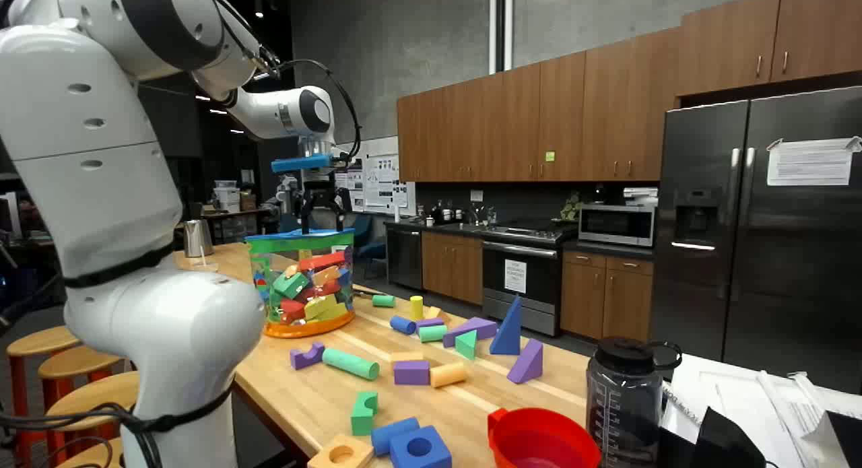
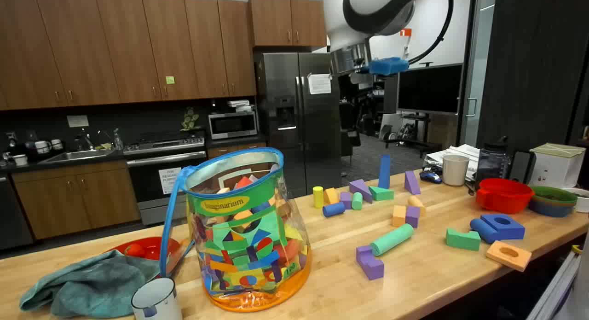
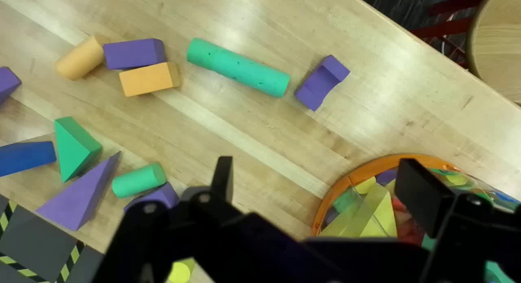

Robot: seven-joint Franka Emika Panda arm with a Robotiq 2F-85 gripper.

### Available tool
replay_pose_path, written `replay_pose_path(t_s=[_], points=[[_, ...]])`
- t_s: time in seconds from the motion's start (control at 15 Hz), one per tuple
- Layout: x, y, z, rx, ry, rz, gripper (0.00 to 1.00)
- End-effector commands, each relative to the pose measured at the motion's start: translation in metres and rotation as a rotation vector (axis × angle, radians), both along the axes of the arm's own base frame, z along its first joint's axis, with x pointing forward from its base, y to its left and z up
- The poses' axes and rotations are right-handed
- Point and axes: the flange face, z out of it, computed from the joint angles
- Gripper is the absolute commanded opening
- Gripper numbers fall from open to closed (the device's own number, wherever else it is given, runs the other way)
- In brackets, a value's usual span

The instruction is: Pick up the yellow cylindrical block and put it in the clear block bag

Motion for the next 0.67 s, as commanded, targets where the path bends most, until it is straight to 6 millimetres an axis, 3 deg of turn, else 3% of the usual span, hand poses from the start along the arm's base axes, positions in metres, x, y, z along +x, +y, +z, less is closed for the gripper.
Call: replay_pose_path(t_s=[0.0, 0.6], points=[[0.0004, 0.0005, 0.0005, 0.0, 0.001, 0.0, 1.0], [0.0004, 0.0005, 0.0005, 0.0, 0.001, 0.0, 1.0]])
